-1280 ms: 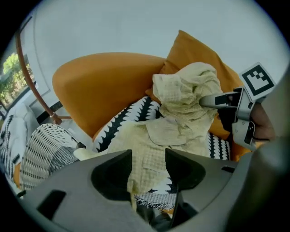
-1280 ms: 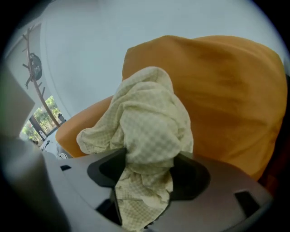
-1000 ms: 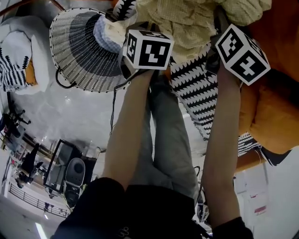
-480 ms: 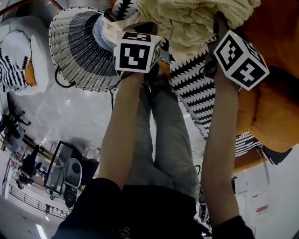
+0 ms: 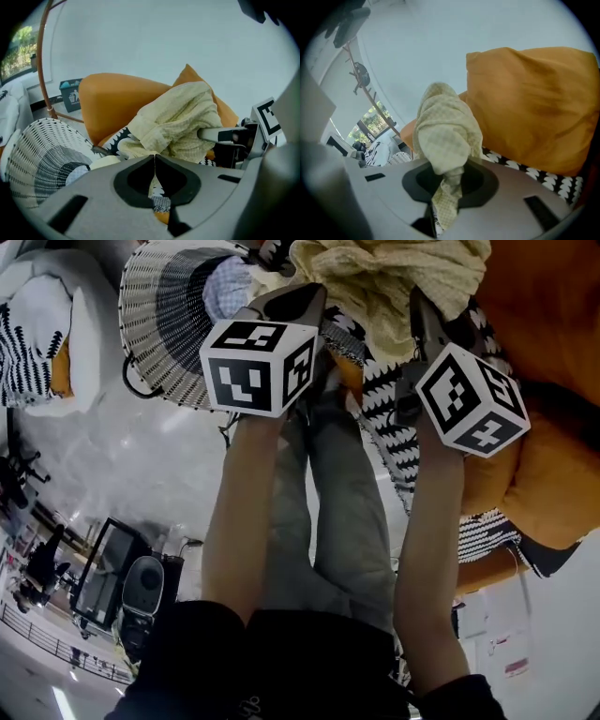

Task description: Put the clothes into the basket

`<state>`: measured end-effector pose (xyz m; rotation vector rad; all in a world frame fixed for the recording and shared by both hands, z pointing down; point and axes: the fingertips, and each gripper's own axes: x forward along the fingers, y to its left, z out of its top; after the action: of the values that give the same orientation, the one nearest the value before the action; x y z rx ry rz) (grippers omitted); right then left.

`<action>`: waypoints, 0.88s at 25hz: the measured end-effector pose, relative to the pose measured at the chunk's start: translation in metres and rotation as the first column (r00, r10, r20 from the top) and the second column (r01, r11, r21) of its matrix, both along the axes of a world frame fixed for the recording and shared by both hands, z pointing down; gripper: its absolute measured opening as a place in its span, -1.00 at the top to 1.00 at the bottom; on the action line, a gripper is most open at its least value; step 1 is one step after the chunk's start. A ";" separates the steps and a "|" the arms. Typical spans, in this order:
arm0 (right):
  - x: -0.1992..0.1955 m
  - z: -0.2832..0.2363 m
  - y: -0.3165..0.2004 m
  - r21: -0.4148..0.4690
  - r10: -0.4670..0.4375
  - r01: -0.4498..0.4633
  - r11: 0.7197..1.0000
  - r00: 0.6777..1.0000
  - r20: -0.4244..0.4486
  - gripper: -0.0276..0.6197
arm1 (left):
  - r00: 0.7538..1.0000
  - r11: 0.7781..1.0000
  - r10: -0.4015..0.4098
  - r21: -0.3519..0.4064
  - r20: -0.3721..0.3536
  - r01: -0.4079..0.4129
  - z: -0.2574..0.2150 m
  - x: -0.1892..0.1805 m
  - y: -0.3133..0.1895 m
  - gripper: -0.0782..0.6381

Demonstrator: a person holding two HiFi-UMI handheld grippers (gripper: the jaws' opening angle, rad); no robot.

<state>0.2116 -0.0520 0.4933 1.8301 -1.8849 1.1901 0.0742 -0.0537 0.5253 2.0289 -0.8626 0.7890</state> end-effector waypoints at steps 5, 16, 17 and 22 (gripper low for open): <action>-0.060 -0.030 -0.006 0.045 -0.065 0.064 0.997 0.997 0.036 0.68 | 0.997 0.996 -0.068 0.048 -0.029 0.070 -0.039 -0.053 -0.002 0.74; -0.215 -0.080 -0.007 0.116 -0.249 0.237 0.965 0.963 0.106 0.68 | 0.980 0.975 -0.188 0.108 -0.061 0.194 -0.088 -0.178 0.009 0.74; -0.226 -0.081 -0.004 0.119 -0.264 0.250 0.961 0.957 0.116 0.68 | 0.977 0.971 -0.205 0.113 -0.054 0.210 -0.090 -0.191 0.012 0.74; -0.284 -0.081 0.008 0.113 -0.355 0.341 0.933 0.924 0.146 0.68 | 0.954 0.947 -0.299 0.123 -0.011 0.298 -0.097 -0.250 0.029 0.74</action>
<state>-0.0719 -0.0443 0.4119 1.3850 -2.2666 1.1757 -0.1758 -0.0252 0.4279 1.9366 -1.2156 0.5860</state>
